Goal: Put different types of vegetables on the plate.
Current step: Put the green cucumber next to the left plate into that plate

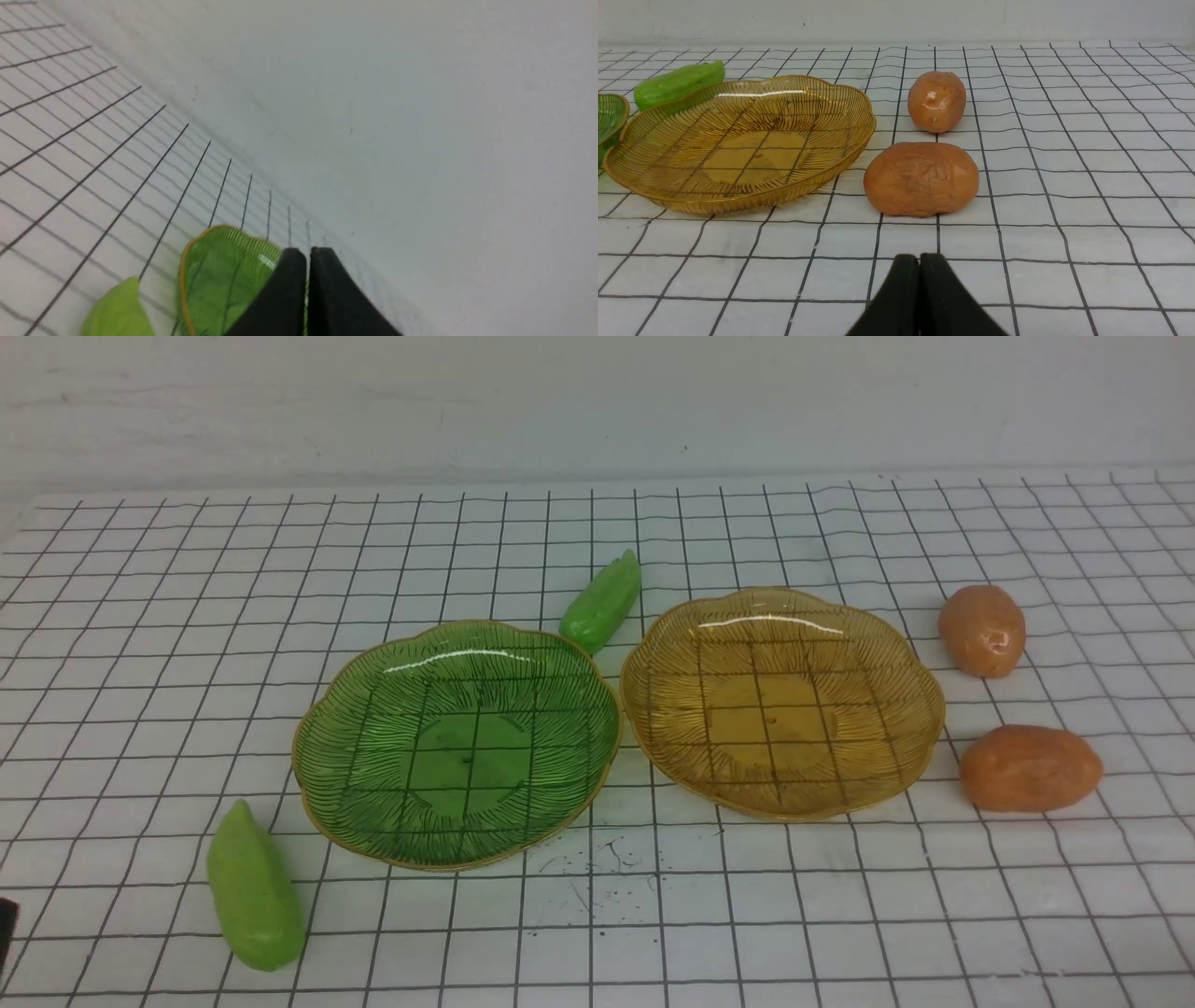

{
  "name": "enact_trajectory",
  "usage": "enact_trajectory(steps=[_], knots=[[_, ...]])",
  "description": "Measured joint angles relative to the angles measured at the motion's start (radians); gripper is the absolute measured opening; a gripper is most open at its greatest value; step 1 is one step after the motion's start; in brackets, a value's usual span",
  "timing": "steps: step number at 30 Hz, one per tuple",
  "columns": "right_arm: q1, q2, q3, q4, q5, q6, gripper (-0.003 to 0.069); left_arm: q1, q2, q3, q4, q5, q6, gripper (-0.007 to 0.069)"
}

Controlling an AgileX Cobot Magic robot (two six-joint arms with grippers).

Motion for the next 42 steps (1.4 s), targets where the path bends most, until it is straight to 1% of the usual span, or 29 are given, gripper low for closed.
enact_trajectory(steps=[1, 2, 3, 4, 5, 6, 8, 9, 10, 11, 12, 13, 15, 16, 18, 19, 20, 23, 25, 27, 29, 30, 32, 35, 38, 39, 40, 41, 42], knots=[[0.000, 0.000, 0.000, 0.000, 0.000, 0.000, -0.0015, 0.000, 0.000, 0.000, -0.007, -0.015, 0.000, -0.0008], [0.000, 0.000, 0.000, -0.001, 0.000, 0.000, -0.0015, 0.000, 0.000, 0.000, -0.081, -0.108, -0.017, -0.0008], [0.000, 0.000, 0.000, -0.002, -0.001, 0.000, -0.0015, 0.000, 0.000, 0.000, -0.088, -0.108, -0.020, -0.0008], [0.000, 0.000, 0.000, -0.003, -0.002, 0.000, -0.0015, 0.001, 0.000, -0.005, -0.136, -0.184, -0.060, -0.0008], [0.000, 0.000, 0.000, -0.003, -0.003, 0.000, -0.0015, 0.001, 0.000, -0.010, -0.140, -0.196, -0.066, -0.0008], [0.000, 0.000, 0.000, 0.002, -0.007, 0.002, -0.0015, 0.001, 0.000, -0.036, -0.149, -0.216, -0.097, -0.0008], [0.000, 0.000, 0.002, 0.042, -0.030, 0.021, -0.0015, 0.001, 0.000, -0.107, -0.107, -0.205, -0.110, -0.0008], [0.000, 0.000, 0.005, 0.076, -0.046, 0.030, -0.0015, 0.001, 0.000, -0.158, -0.050, -0.182, -0.110, -0.0008], [0.000, 0.000, 0.005, 0.139, -0.076, 0.058, -0.0015, 0.001, 0.004, -0.214, 0.007, -0.146, -0.107, -0.0008], [0.000, 0.000, 0.005, 0.173, -0.096, 0.072, -0.0015, 0.001, 0.015, -0.263, 0.042, -0.109, -0.104, -0.0008], [0.000, 0.000, 0.005, 0.233, -0.132, 0.094, -0.0015, 0.001, 0.034, -0.313, 0.095, -0.063, -0.102, -0.0008], [0.000, 0.000, 0.005, 0.327, -0.177, 0.120, -0.0015, 0.001, 0.091, -0.415, 0.164, 0.052, -0.100, -0.0008], [0.000, 0.000, 0.005, 0.463, -0.238, 0.151, -0.0015, 0.001, 0.214, -0.565, 0.238, 0.275, -0.089, -0.0008], [0.000, 0.000, 0.005, 0.530, -0.254, 0.161, -0.0015, 0.001, 0.300, -0.641, 0.272, 0.417, -0.070, -0.0008], [0.000, 0.000, 0.005, 0.623, -0.266, 0.169, -0.0015, 0.001, 0.424, -0.725, 0.319, 0.602, -0.039, -0.0008], [0.000, 0.000, 0.005, 0.659, -0.271, 0.173, -0.0015, 0.001, 0.484, -0.756, 0.338, 0.664, -0.029, -0.0008], [0.000, 0.000, 0.005, 0.677, -0.275, 0.173, -0.0015, 0.001, 0.543, -0.785, 0.355, 0.765, -0.014, -0.0008], [0.000, 0.000, 0.005, 0.714, -0.289, 0.163, -0.0015, 0.001, 0.722, -0.847, 0.398, 0.978, 0.002, -0.0008], [0.000, 0.000, 0.005, 0.723, -0.304, 0.145, -0.0015, 0.001, 0.848, -0.871, 0.422, 1.087, 0.004, -0.0008], [0.000, 0.000, 0.005, 0.728, -0.318, 0.138, -0.0015, 0.001, 0.948, -0.881, 0.434, 1.133, 0.005, -0.0008], [0.000, 0.000, 0.002, 0.730, -0.301, 0.133, -0.0015, 0.001, 1.078, -0.889, 0.446, 1.134, 0.015, -0.0008], [0.000, 0.000, 0.000, 0.730, -0.295, 0.132, -0.0015, 0.001, 1.095, -0.889, 0.449, 1.128, 0.018, -0.0008], [0.000, 0.000, -0.066, 0.729, -0.169, 0.105, -0.0015, 0.001, 1.182, -0.893, 0.460, 1.088, 0.029, -0.0008], [0.000, 0.011, -0.179, 0.722, -0.035, 0.062, -0.0015, 0.001, 1.251, -0.901, 0.472, 1.056, 0.037, -0.0008], [0.000, 0.085, -0.312, 0.718, 0.099, 0.020, -0.0015, 0.001, 1.303, -0.902, 0.479, 1.020, 0.037, -0.0008], [0.000, 0.122, -0.357, 0.713, 0.156, -0.005, -0.0015, 0.001, 1.324, -0.902, 0.484, 0.990, 0.038, -0.0006], [0.000, 0.216, -0.455, 0.702, 0.251, -0.056, -0.0015, 0.001, 1.362, -0.902, 0.494, 0.942, 0.039, 0.0004], [0.000, 0.227, -0.465, 0.699, 0.276, -0.071, -0.0015, 0.001, 1.366, -0.902, 0.498, 0.936, 0.039, 0.0008], [0.000, 0.343, -0.556, 0.690, 0.391, -0.147, -0.0015, 0.001, 1.401, -0.902, 0.522, 0.880, 0.046, 0.0042]])
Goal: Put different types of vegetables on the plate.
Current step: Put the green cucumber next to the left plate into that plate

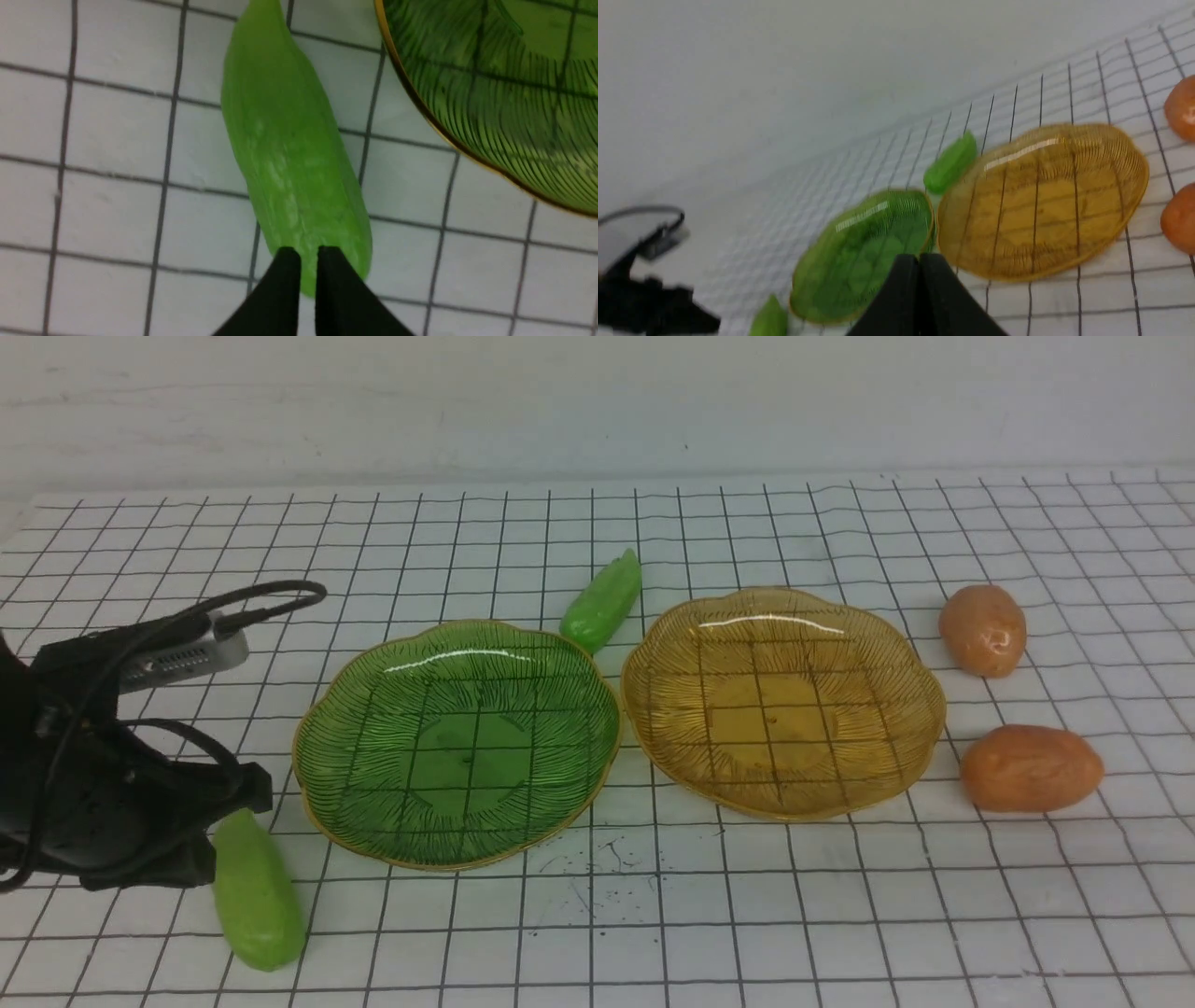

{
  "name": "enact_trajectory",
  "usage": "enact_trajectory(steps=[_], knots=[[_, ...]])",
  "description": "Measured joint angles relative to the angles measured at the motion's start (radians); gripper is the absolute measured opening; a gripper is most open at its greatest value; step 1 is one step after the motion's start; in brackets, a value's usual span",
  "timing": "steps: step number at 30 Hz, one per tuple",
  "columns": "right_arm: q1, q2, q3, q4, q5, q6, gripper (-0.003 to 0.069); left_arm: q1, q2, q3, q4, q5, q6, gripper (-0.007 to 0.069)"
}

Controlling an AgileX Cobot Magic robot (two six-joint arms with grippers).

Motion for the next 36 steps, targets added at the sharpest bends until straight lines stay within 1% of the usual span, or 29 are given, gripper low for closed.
enact_trajectory(steps=[2, 4, 8, 9, 10, 11, 12, 13, 15, 16, 20, 22, 24, 26, 27, 31, 34, 36], knots=[[0.000, 0.105, -0.074, -0.006, 0.104, -0.082, -0.0015, 0.000, 0.037, 0.000, 0.020, -0.056, 0.000, 0.0102], [0.000, 0.163, -0.101, -0.005, 0.149, -0.120, -0.0015, 0.000, 0.057, 0.000, 0.026, -0.081, 0.000, 0.0169], [0.000, 0.221, -0.108, 0.014, 0.183, -0.155, -0.0015, 0.000, 0.102, -0.003, 0.026, -0.119, 0.000, 0.0338], [0.000, 0.230, -0.109, 0.019, 0.188, -0.158, -0.0015, 0.000, 0.112, -0.003, 0.026, -0.123, 0.000, 0.0370], [0.000, 0.233, -0.109, 0.023, 0.190, -0.163, -0.0015, 0.000, 0.121, -0.004, 0.026, -0.125, -0.001, 0.0424], [0.000, 0.233, -0.109, 0.024, 0.191, -0.163, -0.0015, 0.000, 0.126, -0.004, 0.026, -0.125, -0.003, 0.0434], [0.000, 0.235, -0.109, 0.032, 0.193, -0.173, -0.0015, 0.000, 0.156, -0.004, 0.026, -0.132, -0.012, 0.0531], [0.000, 0.235, -0.109, 0.032, 0.194, -0.179, -0.0015, 0.000, 0.175, -0.004, 0.025, -0.141, -0.018, 0.0578], [0.000, 0.235, -0.109, 0.032, 0.194, -0.183, -0.0015, 0.000, 0.207, -0.005, 0.024, -0.159, -0.029, 0.0634], [0.000, 0.235, -0.109, 0.033, 0.194, -0.185, -0.0015, 0.000, 0.223, -0.005, 0.024, -0.167, -0.031, 0.0645], [0.000, 0.235, -0.109, 0.037, 0.194, -0.189, -0.0015, 0.000, 0.259, -0.005, 0.024, -0.186, -0.031, 0.0642], [0.000, 0.235, -0.109, 0.038, 0.192, -0.192, -0.0015, 0.000, 0.285, -0.005, 0.024, -0.189, -0.034, 0.0599], [0.000, 0.235, -0.109, 0.039, 0.184, -0.196, -0.0015, 0.000, 0.297, -0.005, 0.025, -0.187, -0.035, 0.0511], [0.000, 0.235, -0.109, 0.040, 0.175, -0.202, -0.0015, 0.000, 0.301, -0.006, 0.037, -0.174, -0.035, 0.0385], [0.000, 0.235, -0.109, 0.040, 0.171, -0.207, -0.0015, 0.000, 0.301, -0.009, 0.049, -0.160, -0.036, 0.0374], [0.000, 0.235, -0.109, 0.040, 0.166, -0.209, -0.0015, 0.000, 0.259, -0.056, 0.134, -0.051, -0.042, 0.0385], [0.000, 0.237, -0.111, 0.036, 0.150, -0.209, -0.0015, 0.000, 0.200, -0.128, 0.143, 0.011, -0.043, 0.0385], [0.000, 0.256, -0.133, 0.014, 0.141, -0.198, -0.0015, -0.007, 0.161, -0.183, 0.118, 0.023, -0.032, 0.0385]])
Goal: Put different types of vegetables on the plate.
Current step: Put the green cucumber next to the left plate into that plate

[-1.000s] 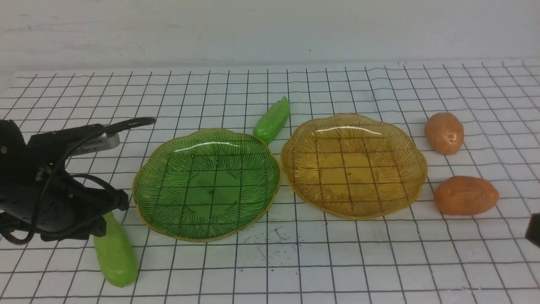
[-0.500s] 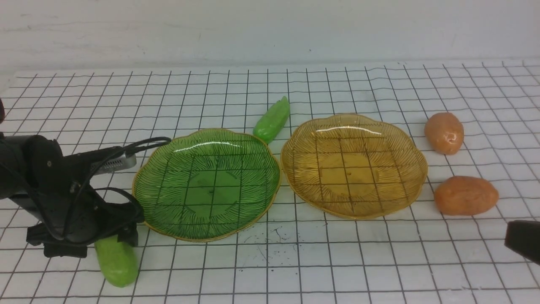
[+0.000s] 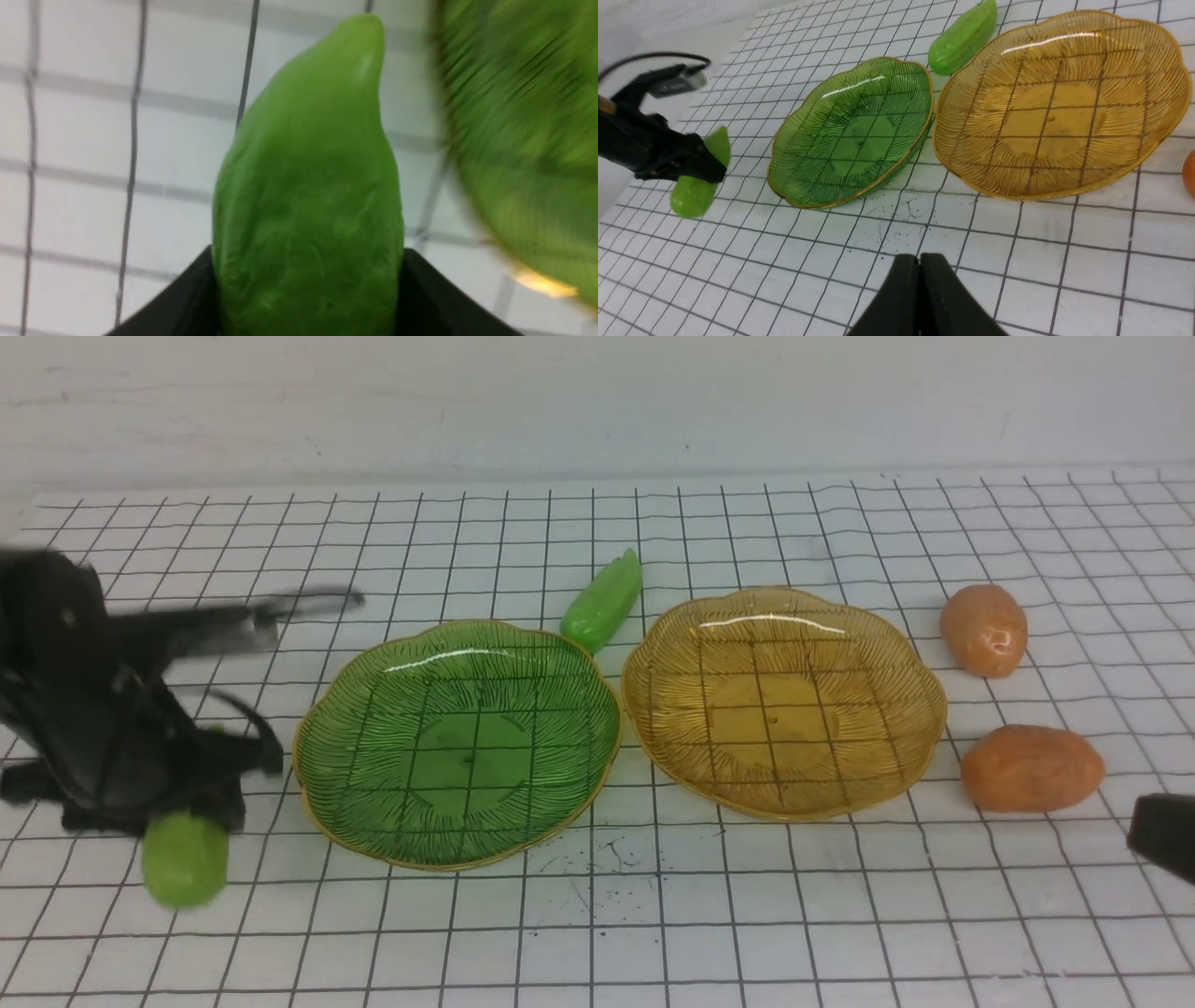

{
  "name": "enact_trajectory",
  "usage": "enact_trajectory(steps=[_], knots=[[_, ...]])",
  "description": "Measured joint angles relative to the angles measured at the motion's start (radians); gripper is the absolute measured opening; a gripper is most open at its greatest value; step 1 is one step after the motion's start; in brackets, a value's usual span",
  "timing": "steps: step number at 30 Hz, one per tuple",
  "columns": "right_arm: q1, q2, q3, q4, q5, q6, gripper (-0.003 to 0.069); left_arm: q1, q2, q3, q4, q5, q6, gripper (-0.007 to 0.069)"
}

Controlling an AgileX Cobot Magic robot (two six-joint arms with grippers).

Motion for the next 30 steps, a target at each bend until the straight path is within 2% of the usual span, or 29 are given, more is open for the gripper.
enact_trajectory(steps=[5, 10, 15, 17, 20, 22, 26, 28, 29, 30], knots=[[0.000, 0.192, -0.223, -0.183, 0.105, 0.080, -0.0015, -0.090, -0.019, -0.159, -0.154, -0.045, 0.103, 0.0385], [-0.013, 0.544, -0.532, -0.420, 0.314, 0.198, -0.0015, -0.164, 0.115, -0.245, -0.194, -0.073, 0.109, 0.0385], [-0.025, 0.763, -0.653, -0.492, 0.336, 0.224, -0.0015, -0.189, 0.236, -0.304, -0.203, -0.030, 0.098, 0.0385], [-0.021, 0.838, -0.682, -0.501, 0.338, 0.213, -0.0015, -0.190, 0.277, -0.329, -0.204, -0.011, 0.095, 0.0395], [-0.007, 0.938, -0.725, -0.529, 0.338, 0.132, -0.0006, -0.190, 0.326, -0.365, -0.204, 0.016, 0.092, 0.0426], [0.000, 1.000, -0.746, -0.555, 0.338, 0.068, 0.0007, -0.190, 0.345, -0.384, -0.204, 0.026, 0.092, 0.0449], [0.006, 1.089, -0.769, -0.585, 0.337, 0.017, 0.0050, -0.190, 0.355, -0.410, -0.204, 0.043, 0.092, 0.0485], [0.006, 1.185, -0.777, -0.607, 0.334, 0.002, 0.0120, -0.190, 0.355, -0.426, -0.205, 0.061, 0.093, 0.0494], [0.006, 1.185, -0.777, -0.609, 0.334, 0.001, 0.0120, -0.190, 0.355, -0.425, -0.205, 0.062, 0.094, 0.0495], [0.006, 1.234, -0.777, -0.615, 0.333, 0.001, 0.0174, -0.190, 0.355, -0.427, -0.206, 0.071, 0.109, 0.0496]])
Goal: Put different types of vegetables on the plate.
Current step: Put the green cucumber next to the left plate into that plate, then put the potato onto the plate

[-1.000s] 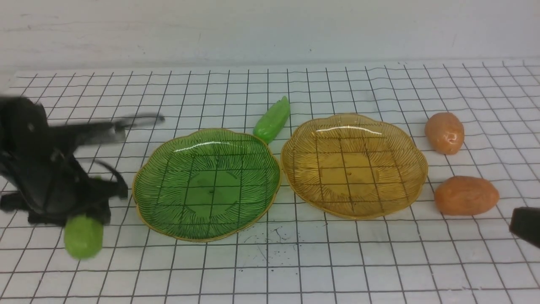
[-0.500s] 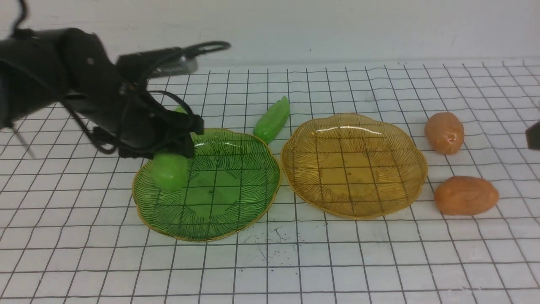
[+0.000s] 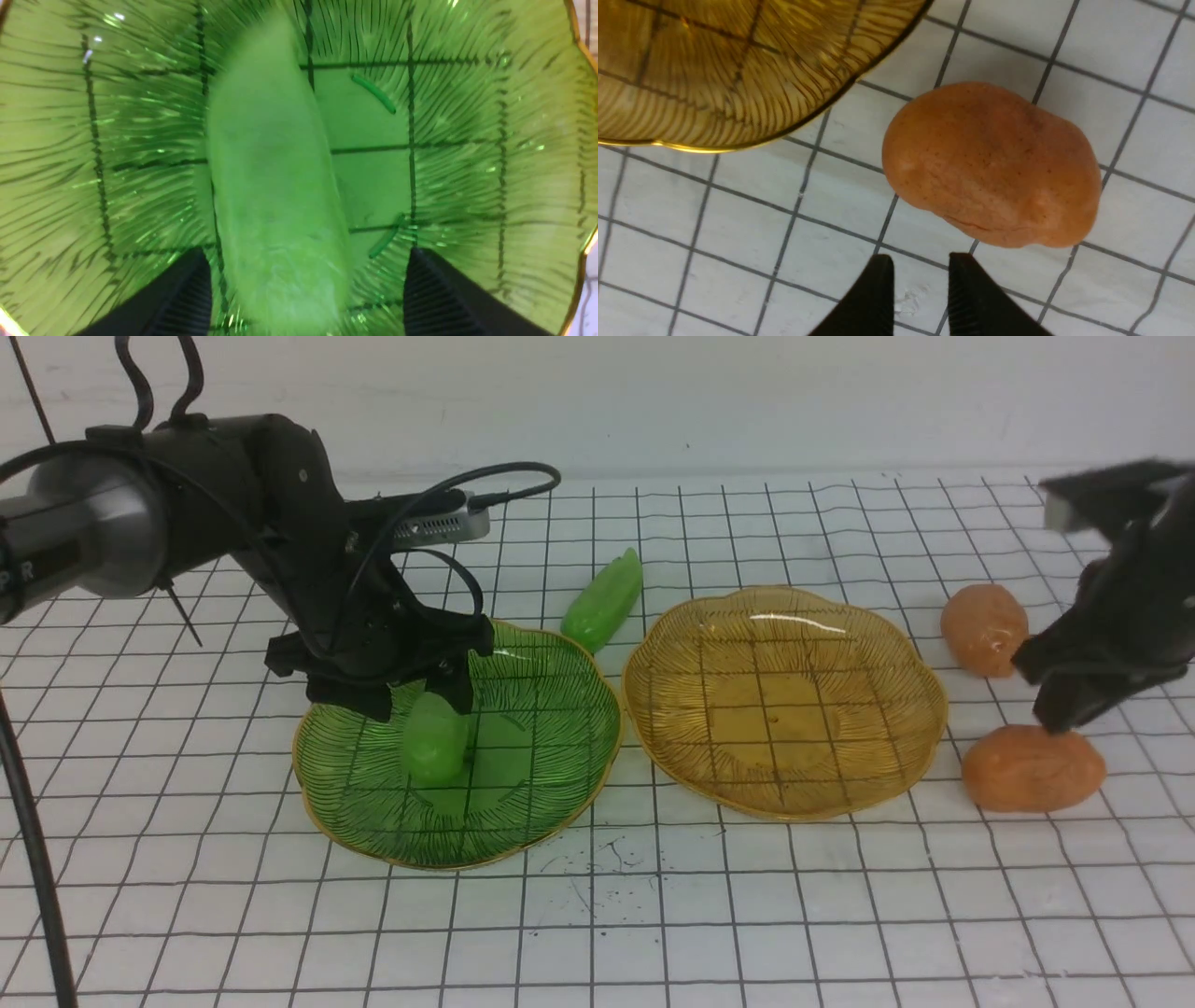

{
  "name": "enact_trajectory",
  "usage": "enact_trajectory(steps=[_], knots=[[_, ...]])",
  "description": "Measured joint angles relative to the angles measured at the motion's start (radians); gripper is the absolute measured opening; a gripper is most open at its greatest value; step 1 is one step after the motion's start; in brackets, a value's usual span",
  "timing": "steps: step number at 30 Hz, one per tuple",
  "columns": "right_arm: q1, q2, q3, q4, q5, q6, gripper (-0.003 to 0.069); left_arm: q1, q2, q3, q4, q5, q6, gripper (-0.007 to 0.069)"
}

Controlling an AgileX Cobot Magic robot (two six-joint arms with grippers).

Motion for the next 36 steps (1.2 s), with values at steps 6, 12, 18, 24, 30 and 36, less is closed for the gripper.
enact_trajectory(steps=[6, 12, 18, 24, 30, 36], knots=[[0.000, 0.062, 0.000, -0.041, -0.004, -0.029, 0.0398, -0.001, 0.000, -0.001, -0.004, 0.026, 0.032, 0.0496], [0.000, 0.064, -0.004, -0.077, -0.007, -0.216, 0.0594, -0.002, 0.000, -0.003, -0.012, 0.030, 0.036, 0.0496], [0.004, 0.074, -0.005, -0.070, -0.049, -0.441, 0.0670, -0.002, 0.000, -0.004, -0.012, 0.042, 0.046, 0.0496], [0.004, 0.093, -0.006, -0.070, -0.101, -0.573, 0.0671, -0.002, 0.000, -0.004, -0.016, 0.043, 0.054, 0.0496], [0.004, 0.160, -0.009, -0.091, -0.147, -0.600, 0.0667, -0.002, 0.000, -0.004, -0.025, 0.043, 0.056, 0.0496], [0.005, 0.222, -0.009, -0.161, -0.180, -0.603, 0.0636, -0.002, 0.000, -0.004, -0.032, 0.045, 0.057, 0.0496]])
